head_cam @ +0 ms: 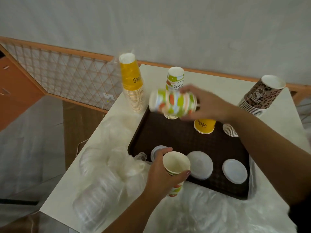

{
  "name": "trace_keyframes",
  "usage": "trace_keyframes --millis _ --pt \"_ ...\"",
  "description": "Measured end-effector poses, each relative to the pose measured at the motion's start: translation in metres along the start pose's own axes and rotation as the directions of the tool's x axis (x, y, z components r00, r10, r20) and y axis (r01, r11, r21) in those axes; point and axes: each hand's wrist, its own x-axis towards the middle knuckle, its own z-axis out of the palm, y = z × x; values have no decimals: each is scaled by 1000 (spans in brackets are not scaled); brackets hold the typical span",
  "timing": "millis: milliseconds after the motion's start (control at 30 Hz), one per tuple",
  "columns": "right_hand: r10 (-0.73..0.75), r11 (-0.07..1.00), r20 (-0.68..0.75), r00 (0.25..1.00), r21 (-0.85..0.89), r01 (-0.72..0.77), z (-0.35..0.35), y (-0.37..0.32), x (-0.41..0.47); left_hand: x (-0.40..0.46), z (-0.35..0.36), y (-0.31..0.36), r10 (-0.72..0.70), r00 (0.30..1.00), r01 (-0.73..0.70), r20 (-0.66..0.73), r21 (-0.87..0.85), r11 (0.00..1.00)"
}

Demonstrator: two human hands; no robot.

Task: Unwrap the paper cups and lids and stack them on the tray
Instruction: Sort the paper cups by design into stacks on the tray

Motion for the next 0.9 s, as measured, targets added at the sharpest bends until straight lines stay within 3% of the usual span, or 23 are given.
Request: trace_keyframes --millis 67,133,300,667,900 --pt "-11 955 -256 967 285 86 -5 -3 30 2 -2 -1 3 1000 -4 19 14 1000" --pt "48 883 -402 915 445 149 -5 -4 60 4 -3 -2 -3 999 3 37 14 1000" --pt "232 766 -456 859 630 127 10 10 107 5 -5 -3 -11 998 12 67 -19 1000" --pt "371 776 -500 783 630 34 52 55 108 5 -7 -6 -23 996 30 82 -87 996" --pt "453 850 -463 762 482 -213 65 62 104 4 -8 -5 -32 995 36 99 -38 999"
